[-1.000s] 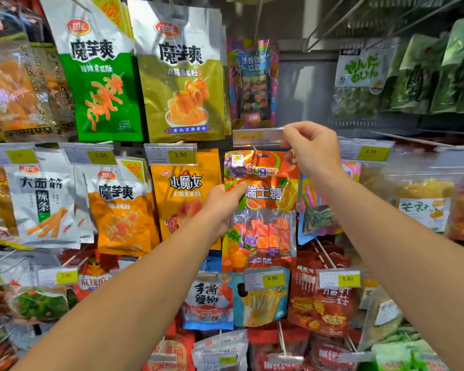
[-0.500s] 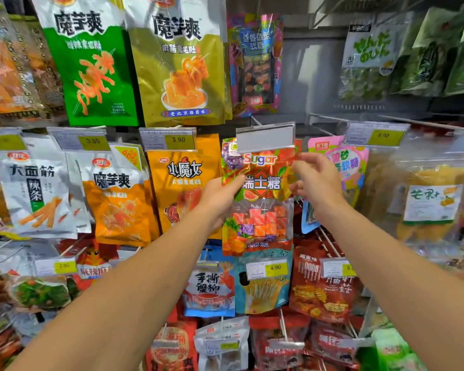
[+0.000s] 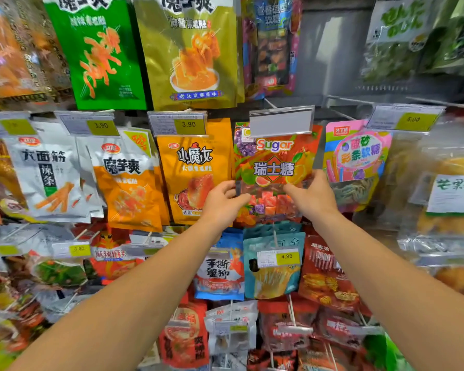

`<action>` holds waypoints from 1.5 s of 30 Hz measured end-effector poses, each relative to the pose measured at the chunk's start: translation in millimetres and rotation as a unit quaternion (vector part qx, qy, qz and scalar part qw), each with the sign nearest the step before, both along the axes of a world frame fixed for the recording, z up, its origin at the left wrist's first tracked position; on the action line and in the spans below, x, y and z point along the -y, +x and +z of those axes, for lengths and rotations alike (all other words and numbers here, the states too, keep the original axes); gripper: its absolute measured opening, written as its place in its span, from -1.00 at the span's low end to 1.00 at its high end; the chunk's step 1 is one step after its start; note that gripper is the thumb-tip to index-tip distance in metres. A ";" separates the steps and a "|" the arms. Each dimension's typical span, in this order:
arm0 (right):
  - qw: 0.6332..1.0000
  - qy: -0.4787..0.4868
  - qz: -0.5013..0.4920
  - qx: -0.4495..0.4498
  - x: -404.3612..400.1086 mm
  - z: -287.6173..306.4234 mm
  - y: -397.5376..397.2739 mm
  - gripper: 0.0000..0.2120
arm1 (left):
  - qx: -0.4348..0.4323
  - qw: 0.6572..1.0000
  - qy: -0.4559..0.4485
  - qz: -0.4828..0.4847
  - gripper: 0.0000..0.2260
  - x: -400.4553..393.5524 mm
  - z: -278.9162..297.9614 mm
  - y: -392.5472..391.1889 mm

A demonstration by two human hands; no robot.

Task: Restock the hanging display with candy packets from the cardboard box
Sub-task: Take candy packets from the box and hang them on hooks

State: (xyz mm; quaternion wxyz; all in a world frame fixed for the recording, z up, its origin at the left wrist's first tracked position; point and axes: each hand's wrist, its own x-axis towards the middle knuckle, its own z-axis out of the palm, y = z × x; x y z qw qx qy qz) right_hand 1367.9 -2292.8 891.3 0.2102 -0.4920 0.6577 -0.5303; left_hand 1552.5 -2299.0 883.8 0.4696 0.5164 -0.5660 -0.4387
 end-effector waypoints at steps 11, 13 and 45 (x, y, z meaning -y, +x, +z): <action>0.999 0.044 0.009 -0.015 -72.2 -20.5 55.4 -0.40 | 0.032 0.998 -0.010 -0.057 -0.46 -32.0 -21.6 45.2; 0.997 0.065 0.008 -0.037 -88.3 -30.0 78.2 -0.39 | 0.047 0.996 -0.021 -0.072 -0.51 -44.7 -30.1 61.6; 0.846 0.391 0.304 -0.199 -372.4 -346.3 514.8 -0.52 | 0.198 0.931 0.301 0.067 -0.63 -385.8 -344.1 545.8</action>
